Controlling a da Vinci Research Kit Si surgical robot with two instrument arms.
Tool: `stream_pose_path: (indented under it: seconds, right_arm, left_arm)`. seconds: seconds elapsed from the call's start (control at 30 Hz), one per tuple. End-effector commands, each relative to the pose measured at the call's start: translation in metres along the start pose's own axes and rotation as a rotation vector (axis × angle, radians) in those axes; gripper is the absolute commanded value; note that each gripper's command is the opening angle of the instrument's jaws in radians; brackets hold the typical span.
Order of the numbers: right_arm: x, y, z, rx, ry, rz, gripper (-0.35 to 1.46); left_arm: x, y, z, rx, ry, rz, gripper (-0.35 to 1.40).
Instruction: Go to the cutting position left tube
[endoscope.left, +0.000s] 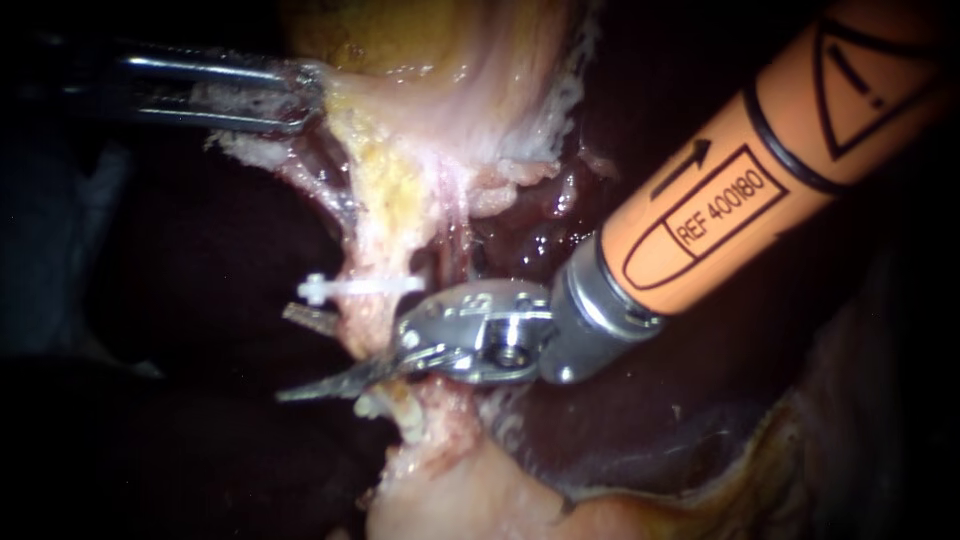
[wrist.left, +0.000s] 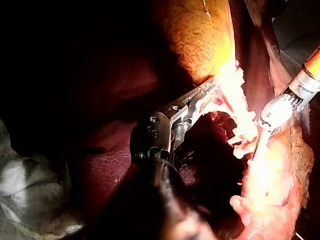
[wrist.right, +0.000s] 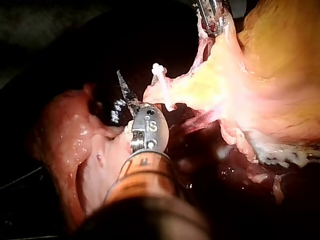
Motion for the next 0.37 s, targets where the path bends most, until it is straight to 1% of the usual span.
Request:
stream_pose_path:
  seconds: [0.03, 0.37]
  right_arm:
    - [0.0000, 0.0000, 0.0000, 0.000, -0.001, 0.000, 1.43]
    - [-0.0001, 0.0001, 0.0000, 0.003, -0.001, 0.006, 1.43]
  left_arm:
    - [0.0000, 0.0000, 0.0000, -0.001, 0.000, 0.000, -0.35]
    - [0.0001, 0.0000, 0.0000, -0.001, 0.000, 0.000, -0.35]
